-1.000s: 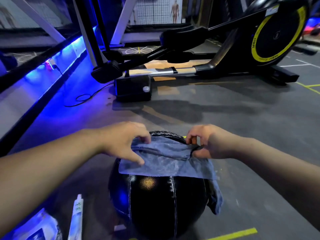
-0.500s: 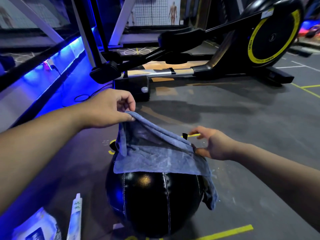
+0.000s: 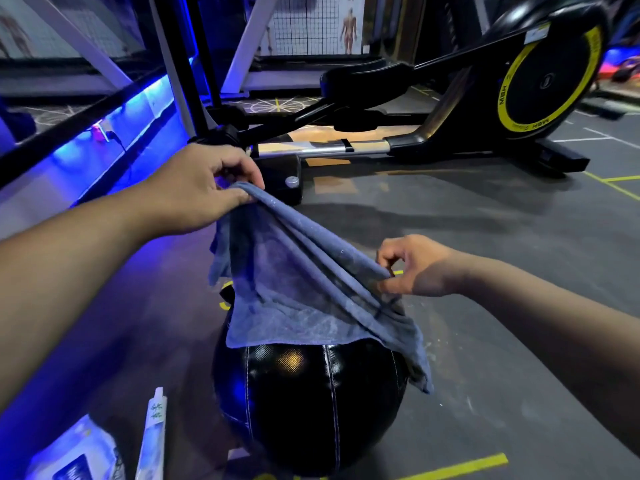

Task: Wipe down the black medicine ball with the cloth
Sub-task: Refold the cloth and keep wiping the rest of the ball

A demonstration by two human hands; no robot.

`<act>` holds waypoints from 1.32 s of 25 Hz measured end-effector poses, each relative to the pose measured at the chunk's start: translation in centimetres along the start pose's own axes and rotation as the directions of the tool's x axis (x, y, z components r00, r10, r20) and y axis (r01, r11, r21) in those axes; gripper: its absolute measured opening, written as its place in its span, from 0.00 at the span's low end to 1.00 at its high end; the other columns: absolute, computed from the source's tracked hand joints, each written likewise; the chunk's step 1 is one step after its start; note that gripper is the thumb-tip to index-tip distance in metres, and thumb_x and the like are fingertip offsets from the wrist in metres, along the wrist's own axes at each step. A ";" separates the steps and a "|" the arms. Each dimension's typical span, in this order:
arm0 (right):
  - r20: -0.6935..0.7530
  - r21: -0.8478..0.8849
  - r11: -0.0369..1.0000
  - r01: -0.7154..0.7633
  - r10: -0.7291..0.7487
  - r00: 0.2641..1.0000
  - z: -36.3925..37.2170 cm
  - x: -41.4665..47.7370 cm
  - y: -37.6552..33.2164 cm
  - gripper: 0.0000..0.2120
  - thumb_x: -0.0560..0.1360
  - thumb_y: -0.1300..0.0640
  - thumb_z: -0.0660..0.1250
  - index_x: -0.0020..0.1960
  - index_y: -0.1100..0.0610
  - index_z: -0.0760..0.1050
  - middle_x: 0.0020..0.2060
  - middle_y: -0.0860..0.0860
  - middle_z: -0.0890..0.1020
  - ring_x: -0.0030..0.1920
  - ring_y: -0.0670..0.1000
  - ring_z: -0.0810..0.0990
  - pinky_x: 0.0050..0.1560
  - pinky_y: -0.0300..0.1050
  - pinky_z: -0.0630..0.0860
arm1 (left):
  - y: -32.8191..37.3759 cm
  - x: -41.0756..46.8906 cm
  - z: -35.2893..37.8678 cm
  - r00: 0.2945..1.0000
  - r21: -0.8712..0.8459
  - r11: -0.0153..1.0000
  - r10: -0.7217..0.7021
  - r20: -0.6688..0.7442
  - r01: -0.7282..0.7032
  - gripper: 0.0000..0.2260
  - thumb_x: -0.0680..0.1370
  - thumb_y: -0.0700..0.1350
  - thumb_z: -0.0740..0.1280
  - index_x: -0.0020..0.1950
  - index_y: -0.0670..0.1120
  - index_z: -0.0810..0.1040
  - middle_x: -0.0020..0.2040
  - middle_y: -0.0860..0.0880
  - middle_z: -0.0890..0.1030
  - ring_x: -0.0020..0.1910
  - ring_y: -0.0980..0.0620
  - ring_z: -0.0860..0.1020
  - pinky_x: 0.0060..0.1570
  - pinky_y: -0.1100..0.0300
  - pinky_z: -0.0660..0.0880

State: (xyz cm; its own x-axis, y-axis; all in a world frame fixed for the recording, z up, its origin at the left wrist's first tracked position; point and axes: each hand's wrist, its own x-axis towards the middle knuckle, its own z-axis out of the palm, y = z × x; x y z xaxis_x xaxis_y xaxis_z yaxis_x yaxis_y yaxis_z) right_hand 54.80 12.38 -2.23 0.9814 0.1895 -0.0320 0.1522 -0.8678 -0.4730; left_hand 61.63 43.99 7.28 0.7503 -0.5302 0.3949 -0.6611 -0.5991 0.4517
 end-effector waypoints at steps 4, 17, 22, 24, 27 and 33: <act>-0.019 0.061 0.997 -0.039 0.040 0.999 -2.3 -0.9 1.1 0.10 0.65 0.60 0.73 0.34 0.53 0.71 0.24 0.44 0.71 0.25 0.43 0.65 0.29 0.39 0.65 | -1.4 0.8 -1.2 0.985 0.126 0.992 0.023 -0.174 0.000 0.12 0.73 0.35 0.68 0.48 0.52 0.79 0.46 0.47 0.80 0.41 0.55 0.76 0.40 0.70 0.70; 0.150 0.259 0.958 -0.120 0.083 0.985 2.6 -0.2 2.6 0.18 0.71 0.62 0.73 0.60 0.53 0.76 0.44 0.49 0.81 0.42 0.50 0.79 0.49 0.45 0.77 | -3.4 0.3 -1.4 0.980 0.086 0.987 -0.117 -0.163 0.133 0.15 0.75 0.39 0.69 0.38 0.60 0.75 0.39 0.56 0.79 0.36 0.67 0.76 0.38 0.76 0.69; 0.183 0.305 0.911 -0.278 0.231 0.956 2.1 0.2 3.0 0.20 0.75 0.64 0.67 0.60 0.44 0.70 0.35 0.52 0.79 0.29 0.48 0.77 0.27 0.37 0.74 | -4.4 -0.4 -1.6 0.989 0.106 0.984 -0.137 -0.052 0.142 0.16 0.74 0.38 0.70 0.40 0.62 0.77 0.41 0.49 0.83 0.41 0.52 0.78 0.40 0.68 0.72; 0.284 0.033 0.968 -0.249 0.230 0.931 2.3 0.3 3.0 0.21 0.71 0.68 0.63 0.49 0.41 0.74 0.33 0.51 0.80 0.26 0.47 0.78 0.28 0.35 0.73 | -4.3 -0.4 -1.4 0.987 0.112 0.981 -0.156 -0.028 0.159 0.12 0.74 0.37 0.70 0.40 0.55 0.78 0.41 0.46 0.83 0.42 0.47 0.79 0.43 0.62 0.74; 0.242 -0.217 0.964 -0.152 0.204 0.949 2.5 0.4 3.2 0.14 0.69 0.64 0.66 0.34 0.45 0.72 0.34 0.48 0.78 0.36 0.50 0.75 0.34 0.37 0.70 | -4.7 -0.2 -1.1 0.982 0.168 0.968 -0.185 -0.022 0.186 0.08 0.75 0.39 0.70 0.41 0.52 0.78 0.40 0.47 0.82 0.42 0.44 0.79 0.41 0.58 0.73; -0.168 0.099 0.972 -0.213 0.227 0.959 -4.1 -2.1 6.6 0.11 0.69 0.58 0.76 0.35 0.54 0.74 0.26 0.46 0.73 0.27 0.42 0.68 0.29 0.38 0.66 | -5.9 -0.7 -1.8 0.979 0.337 0.919 -0.197 -0.055 0.204 0.08 0.70 0.39 0.75 0.39 0.48 0.77 0.34 0.50 0.77 0.36 0.46 0.75 0.35 0.61 0.68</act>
State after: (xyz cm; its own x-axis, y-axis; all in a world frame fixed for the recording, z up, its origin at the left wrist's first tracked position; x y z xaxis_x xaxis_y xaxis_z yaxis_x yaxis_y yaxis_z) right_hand 54.23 4.34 -1.68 0.9957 -0.0921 0.0099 -0.0722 -0.8385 -0.5401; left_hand 65.00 48.97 5.82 0.8650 -0.3676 0.3415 -0.4552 -0.8613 0.2259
